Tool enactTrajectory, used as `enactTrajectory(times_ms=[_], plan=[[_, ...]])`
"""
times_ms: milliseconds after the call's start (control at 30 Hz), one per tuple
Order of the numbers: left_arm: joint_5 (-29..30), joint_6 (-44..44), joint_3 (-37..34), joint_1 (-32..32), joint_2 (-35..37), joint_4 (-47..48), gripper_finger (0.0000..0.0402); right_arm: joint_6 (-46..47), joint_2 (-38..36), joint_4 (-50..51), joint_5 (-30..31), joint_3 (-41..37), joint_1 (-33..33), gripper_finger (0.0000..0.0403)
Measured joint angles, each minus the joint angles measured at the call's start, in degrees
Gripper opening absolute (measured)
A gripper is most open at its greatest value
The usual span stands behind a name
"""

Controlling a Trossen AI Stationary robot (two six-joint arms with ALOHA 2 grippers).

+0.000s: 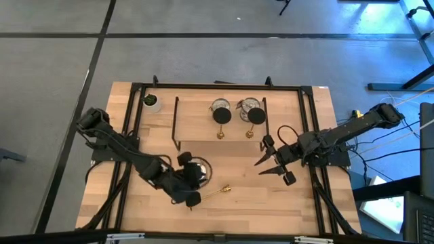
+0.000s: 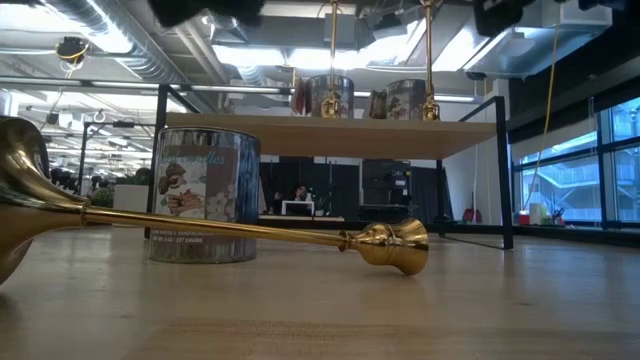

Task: Pick & Place candle stick holders
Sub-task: Put the silver scented candle on the shelf

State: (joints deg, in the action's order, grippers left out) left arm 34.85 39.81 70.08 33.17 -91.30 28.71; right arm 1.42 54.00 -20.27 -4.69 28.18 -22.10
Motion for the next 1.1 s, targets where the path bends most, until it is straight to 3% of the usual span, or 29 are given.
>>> enactTrajectory(times_ms=[167,467,667,900,1100], plan=[[-7.0,0.7,3.9,-1.0,-4.5,10.3,0.0075,0.6,0.0,2.3,0.0,0.0,-1.6,0.0156],[-15.4,0.6,17.7,-4.9,-11.7,29.7,0.0091,0.7,0.1,2.3,0.0,0.0,-2.3,0.0156],[-21.2,1.0,20.7,-7.5,-15.4,36.5,0.0152,0.7,2.0,2.5,0.2,0.0,-2.3,0.0156],[-15.2,0.1,20.9,-8.7,-15.3,37.8,0.0231,1.2,3.7,2.0,0.2,0.0,-2.3,0.0156],[-17.4,4.4,20.9,-9.7,-15.3,37.8,0.0294,1.3,3.8,2.0,0.2,0.0,-2.3,0.0156]])
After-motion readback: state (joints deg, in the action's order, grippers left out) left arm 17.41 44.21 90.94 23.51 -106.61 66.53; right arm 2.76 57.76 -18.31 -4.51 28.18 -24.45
